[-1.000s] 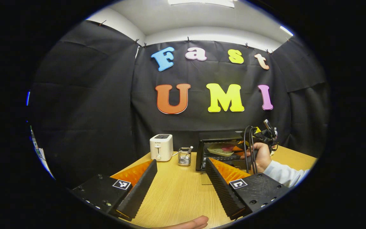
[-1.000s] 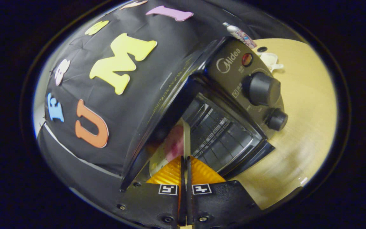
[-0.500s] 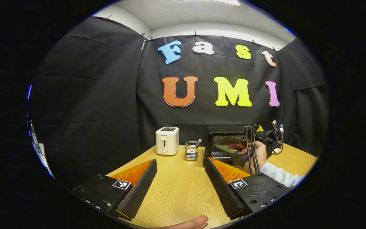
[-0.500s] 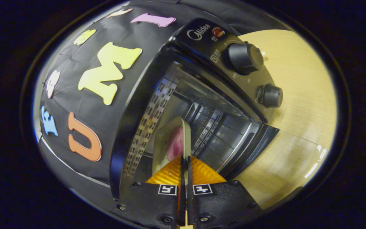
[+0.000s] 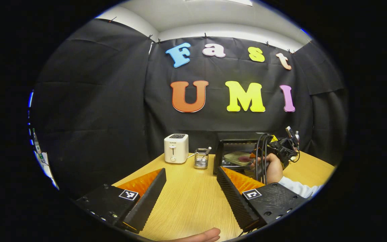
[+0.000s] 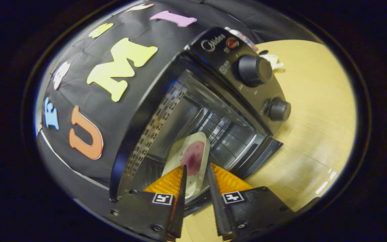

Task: Open the electric oven with the left hand, put the food in, and close the electric oven.

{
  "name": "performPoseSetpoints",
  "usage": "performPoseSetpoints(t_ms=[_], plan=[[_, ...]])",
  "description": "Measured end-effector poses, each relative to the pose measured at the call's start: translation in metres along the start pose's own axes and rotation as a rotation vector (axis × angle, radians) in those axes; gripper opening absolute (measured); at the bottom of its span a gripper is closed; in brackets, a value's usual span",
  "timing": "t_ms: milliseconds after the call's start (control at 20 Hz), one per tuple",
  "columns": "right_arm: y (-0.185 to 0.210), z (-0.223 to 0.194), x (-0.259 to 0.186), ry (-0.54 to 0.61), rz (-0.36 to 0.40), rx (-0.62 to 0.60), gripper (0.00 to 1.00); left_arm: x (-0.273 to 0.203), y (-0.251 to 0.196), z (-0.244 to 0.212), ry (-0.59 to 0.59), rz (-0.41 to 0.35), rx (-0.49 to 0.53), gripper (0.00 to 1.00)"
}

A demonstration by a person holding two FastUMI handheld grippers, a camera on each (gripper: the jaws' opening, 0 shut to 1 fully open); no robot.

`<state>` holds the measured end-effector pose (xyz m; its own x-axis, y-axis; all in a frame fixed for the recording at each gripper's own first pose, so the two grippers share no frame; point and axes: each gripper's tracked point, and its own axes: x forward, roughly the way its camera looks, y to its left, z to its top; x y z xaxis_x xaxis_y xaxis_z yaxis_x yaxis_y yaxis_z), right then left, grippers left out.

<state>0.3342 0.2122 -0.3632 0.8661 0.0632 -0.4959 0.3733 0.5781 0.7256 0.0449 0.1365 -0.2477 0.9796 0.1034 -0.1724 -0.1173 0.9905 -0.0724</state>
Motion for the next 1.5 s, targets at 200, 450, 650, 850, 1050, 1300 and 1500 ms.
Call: performPoseSetpoints(t_ms=[200, 450, 650, 850, 1050, 1300, 1500], plan=[[-0.009, 0.004, -0.035, 0.000, 0.014, -0.096, 0.57, -0.010, -0.011, 0.007, 0.000, -0.009, 0.007, 0.97], [-0.017, 0.027, -0.095, -0.074, 0.055, -0.237, 0.75, -0.013, -0.020, 0.008, 0.007, 0.007, 0.021, 0.97], [-0.023, 0.061, -0.146, -0.130, 0.079, -0.358, 0.82, -0.007, -0.027, -0.005, 0.070, 0.024, 0.018, 0.96], [-0.034, 0.121, -0.197, -0.249, 0.080, -0.469, 0.88, 0.004, -0.047, -0.015, 0.114, -0.012, -0.024, 0.96], [-0.029, 0.181, -0.258, -0.405, 0.101, -0.600, 0.91, 0.019, -0.068, -0.032, 0.162, -0.024, 0.006, 0.97], [-0.020, 0.230, -0.326, -0.527, 0.178, -0.654, 0.94, 0.036, -0.117, -0.066, 0.268, -0.115, -0.028, 0.97], [-0.014, 0.260, -0.360, -0.569, 0.239, -0.722, 0.95, 0.043, -0.157, -0.098, 0.351, -0.187, 0.002, 0.97]])
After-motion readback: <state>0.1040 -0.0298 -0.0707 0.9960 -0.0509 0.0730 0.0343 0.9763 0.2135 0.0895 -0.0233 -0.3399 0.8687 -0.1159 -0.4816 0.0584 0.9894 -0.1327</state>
